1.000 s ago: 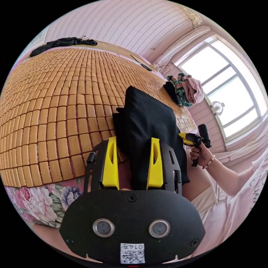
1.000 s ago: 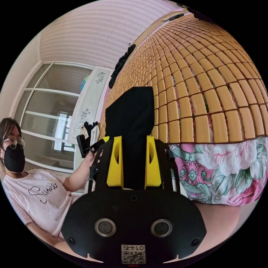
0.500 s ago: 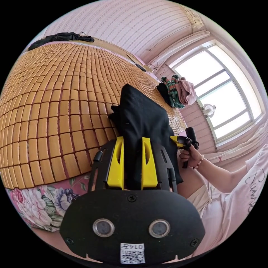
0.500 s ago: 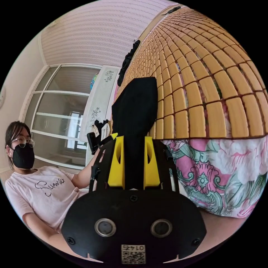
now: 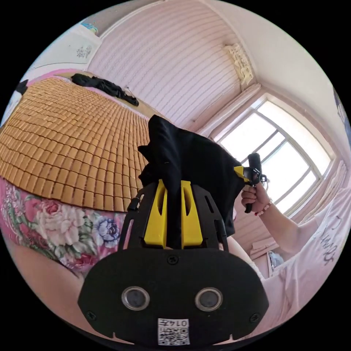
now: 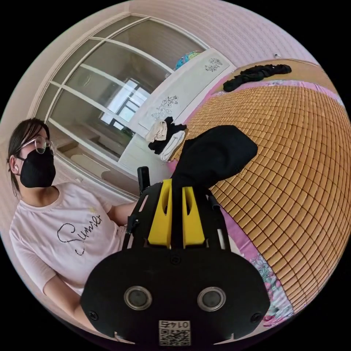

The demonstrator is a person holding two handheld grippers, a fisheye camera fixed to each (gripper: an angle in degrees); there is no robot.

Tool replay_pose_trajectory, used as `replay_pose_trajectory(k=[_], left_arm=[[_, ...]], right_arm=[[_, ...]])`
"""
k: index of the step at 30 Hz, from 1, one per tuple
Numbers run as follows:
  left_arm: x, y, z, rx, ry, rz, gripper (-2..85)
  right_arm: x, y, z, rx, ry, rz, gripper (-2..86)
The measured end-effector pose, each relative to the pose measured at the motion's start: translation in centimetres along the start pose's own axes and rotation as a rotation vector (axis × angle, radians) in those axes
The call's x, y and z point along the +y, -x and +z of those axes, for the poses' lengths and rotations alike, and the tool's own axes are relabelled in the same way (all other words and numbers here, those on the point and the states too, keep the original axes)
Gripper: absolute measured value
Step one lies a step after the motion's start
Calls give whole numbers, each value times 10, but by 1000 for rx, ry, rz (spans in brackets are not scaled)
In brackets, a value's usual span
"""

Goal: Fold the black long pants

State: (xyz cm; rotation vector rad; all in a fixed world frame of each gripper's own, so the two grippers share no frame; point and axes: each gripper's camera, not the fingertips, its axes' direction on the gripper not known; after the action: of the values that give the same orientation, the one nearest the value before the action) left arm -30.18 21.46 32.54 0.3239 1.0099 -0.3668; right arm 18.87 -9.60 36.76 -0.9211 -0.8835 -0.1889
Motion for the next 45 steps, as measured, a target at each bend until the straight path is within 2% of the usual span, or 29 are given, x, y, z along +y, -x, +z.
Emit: replay_pose_trajectory(k=[2,3,8,12,14,16,18,20,21,23,25,28,30,32,33,37,39,42,45], left_arm=[[1,-1,-89,-44,-196,-26,54],[1,-3,-110,-72,-237,-23,54],[12,-10,-269,-332,-578,-29,54],[-4,-3,-339,-500,-778,-16,55],[-39,16,-374,-541,-889,-60,61],[-75,38,-392,-563,-948,-101,72],[-110,68,-399,-660,-946,-144,86],[-143,124,-395,-777,-881,-233,104],[-149,139,-392,-818,-846,-248,108],[-161,189,-375,-952,-699,-310,110],[-152,200,-368,-946,-723,-253,110],[-134,190,-362,-1023,-726,-173,103],[-119,179,-352,-1162,-690,-97,102],[-91,165,-328,-1353,-577,-20,96],[-81,160,-321,-1364,-552,3,94],[14,97,-258,-1300,-415,177,80],[57,64,-223,-1250,-344,228,78],[113,13,-170,-1064,-252,280,66],[144,-36,-111,-884,-137,405,6]], right_arm=[[-57,49,39,-52,101,-157,13],[-71,62,51,-66,123,-194,12],[-195,175,167,-161,297,-473,12],[-284,254,242,-132,396,-637,18],[-352,296,288,-62,417,-687,30],[-405,312,322,44,402,-649,48],[-451,315,351,145,361,-575,69],[-478,305,394,318,320,-499,82],[-478,301,407,335,331,-486,84],[-454,278,473,311,469,-463,87],[-422,263,522,328,611,-476,86],[-382,270,532,367,456,-572,83],[-364,281,520,387,385,-643,81],[-338,294,491,407,368,-652,68],[-328,296,481,402,365,-648,63],[-206,292,379,336,294,-629,45],[-139,280,331,431,271,-543,44],[-24,266,249,642,274,-355,41],[85,274,171,812,213,-186,24]])
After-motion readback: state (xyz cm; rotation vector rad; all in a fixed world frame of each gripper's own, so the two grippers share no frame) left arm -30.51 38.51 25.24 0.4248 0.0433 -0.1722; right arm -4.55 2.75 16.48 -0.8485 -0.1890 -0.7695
